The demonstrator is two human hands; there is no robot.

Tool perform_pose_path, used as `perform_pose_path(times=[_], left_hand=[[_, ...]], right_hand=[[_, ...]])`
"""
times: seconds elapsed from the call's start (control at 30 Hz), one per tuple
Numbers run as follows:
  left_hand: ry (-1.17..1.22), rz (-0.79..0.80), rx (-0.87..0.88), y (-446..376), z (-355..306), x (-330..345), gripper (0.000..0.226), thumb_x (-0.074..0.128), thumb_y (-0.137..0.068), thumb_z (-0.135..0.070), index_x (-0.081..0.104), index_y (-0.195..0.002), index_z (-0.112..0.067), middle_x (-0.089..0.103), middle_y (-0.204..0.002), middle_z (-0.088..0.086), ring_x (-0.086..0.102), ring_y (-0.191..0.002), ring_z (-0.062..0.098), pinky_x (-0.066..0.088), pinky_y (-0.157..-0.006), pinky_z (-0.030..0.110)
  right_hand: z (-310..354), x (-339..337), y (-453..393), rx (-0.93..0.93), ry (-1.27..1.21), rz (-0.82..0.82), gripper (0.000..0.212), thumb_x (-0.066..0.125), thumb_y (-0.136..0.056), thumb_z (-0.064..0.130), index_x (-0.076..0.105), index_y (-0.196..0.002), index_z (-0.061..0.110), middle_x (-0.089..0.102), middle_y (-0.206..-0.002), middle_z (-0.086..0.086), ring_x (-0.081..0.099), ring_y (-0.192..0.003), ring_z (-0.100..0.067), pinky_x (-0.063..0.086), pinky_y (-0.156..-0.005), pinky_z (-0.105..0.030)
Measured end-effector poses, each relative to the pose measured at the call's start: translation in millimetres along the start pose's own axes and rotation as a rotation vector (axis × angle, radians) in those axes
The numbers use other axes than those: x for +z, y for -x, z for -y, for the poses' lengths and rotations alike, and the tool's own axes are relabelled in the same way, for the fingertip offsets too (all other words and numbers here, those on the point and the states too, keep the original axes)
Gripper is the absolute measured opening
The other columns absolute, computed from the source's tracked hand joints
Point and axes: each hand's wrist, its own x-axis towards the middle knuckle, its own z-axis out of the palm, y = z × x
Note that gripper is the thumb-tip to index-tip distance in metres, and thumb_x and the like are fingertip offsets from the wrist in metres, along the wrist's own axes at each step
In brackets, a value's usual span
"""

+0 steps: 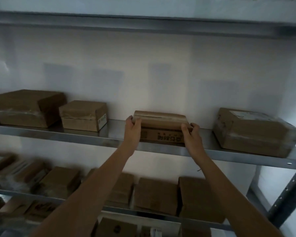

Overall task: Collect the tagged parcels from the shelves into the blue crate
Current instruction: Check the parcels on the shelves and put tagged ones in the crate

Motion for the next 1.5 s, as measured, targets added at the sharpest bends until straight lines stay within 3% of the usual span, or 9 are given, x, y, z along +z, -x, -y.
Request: perform_pose_path(times=[0.23, 0.43, 0.6, 0.73, 0.87, 1.03, 1.23, 1.33, 1.5], left_hand=[[0.166, -0.034, -0.024, -6, -17, -19, 0.034, 0.033, -0.101, -0.031, 0.061, -0.111, -0.013, 0.061, -0.106, 0.004, 0.053, -0.100, 0.016, 0.041, -0.081, 0.022], [0.252, -0.014, -0.051, -9, -39, -32, 0.048, 0.024, -0.103, -0.045, 0.055, -0.128, -0.018, 0.055, -0.129, 0.004, 0.050, -0.119, 0.019, 0.032, -0.102, 0.027], [0.245, 0.032, -0.063, -4, -37, -26, 0.045, 0.034, -0.099, -0.050, 0.051, -0.126, -0.018, 0.056, -0.119, 0.005, 0.054, -0.108, 0.018, 0.040, -0.107, 0.040], [0.161, 0.066, -0.015, -11, -32, -24, 0.023, 0.041, -0.098, -0.046, 0.052, -0.098, -0.026, 0.057, -0.098, -0.002, 0.055, -0.089, 0.011, 0.043, -0.098, 0.034], [0.139, 0.120, 0.072, -14, -27, -26, 0.020, 0.042, -0.100, -0.038, 0.054, -0.107, -0.025, 0.062, -0.094, -0.003, 0.059, -0.087, 0.010, 0.047, -0.078, 0.023], [0.081, 0.130, 0.106, -21, -15, -28, 0.033, 0.039, -0.099, -0.043, 0.067, -0.091, -0.028, 0.069, -0.084, -0.001, 0.061, -0.084, 0.014, 0.046, -0.084, 0.028], [-0.040, 0.129, 0.020, -24, -6, -27, 0.037, 0.043, -0.096, -0.048, 0.068, -0.098, -0.021, 0.071, -0.096, 0.006, 0.064, -0.098, 0.027, 0.049, -0.094, 0.040], [-0.121, 0.127, -0.013, -22, 2, -26, 0.035, 0.045, -0.096, -0.046, 0.068, -0.091, -0.021, 0.071, -0.094, 0.005, 0.065, -0.095, 0.023, 0.050, -0.088, 0.035], [-0.214, 0.155, -0.014, -27, 6, -23, 0.039, 0.044, -0.095, -0.047, 0.069, -0.096, -0.017, 0.071, -0.095, 0.007, 0.066, -0.095, 0.024, 0.053, -0.089, 0.039]], right_hand=[[6, -21, -8, 0.015, -0.246, -0.018, 0.046, 0.041, -0.098, 0.052, 0.056, -0.123, 0.016, 0.062, -0.113, 0.000, 0.058, -0.104, -0.016, 0.047, -0.084, -0.028], [25, -33, -9, -0.017, -0.514, -0.014, 0.032, 0.049, -0.096, 0.043, 0.062, -0.115, 0.020, 0.064, -0.113, -0.002, 0.055, -0.113, -0.020, 0.043, -0.099, -0.040], [25, -33, -7, -0.074, -0.413, 0.023, 0.025, 0.051, -0.098, 0.024, 0.059, -0.122, 0.023, 0.063, -0.111, 0.004, 0.057, -0.107, -0.013, 0.051, -0.088, -0.034], [20, -34, -11, -0.085, -0.354, -0.005, 0.038, 0.054, -0.097, 0.027, 0.056, -0.134, 0.019, 0.064, -0.121, -0.003, 0.059, -0.111, -0.017, 0.052, -0.091, -0.038], [16, -40, -14, -0.072, -0.270, -0.075, 0.034, 0.058, -0.092, 0.043, 0.064, -0.114, 0.018, 0.069, -0.110, -0.007, 0.065, -0.100, -0.021, 0.054, -0.089, -0.041], [14, -43, -28, 0.134, -0.245, -0.069, 0.041, 0.063, -0.083, 0.055, 0.068, -0.096, 0.016, 0.072, -0.098, -0.013, 0.068, -0.096, -0.031, 0.056, -0.086, -0.050], [8, -42, -38, 0.313, -0.238, 0.026, 0.050, 0.062, -0.085, 0.051, 0.065, -0.108, 0.006, 0.068, -0.087, -0.013, 0.063, -0.082, -0.026, 0.053, -0.077, -0.035], [4, -37, -41, 0.414, -0.362, 0.055, 0.045, 0.067, -0.087, 0.041, 0.062, -0.117, 0.007, 0.070, -0.103, -0.015, 0.066, -0.091, -0.025, 0.055, -0.080, -0.036], [-8, -26, -35, 0.286, -0.287, 0.035, 0.042, 0.066, -0.085, 0.048, 0.064, -0.114, 0.018, 0.071, -0.106, -0.007, 0.067, -0.097, -0.021, 0.055, -0.076, -0.035]])
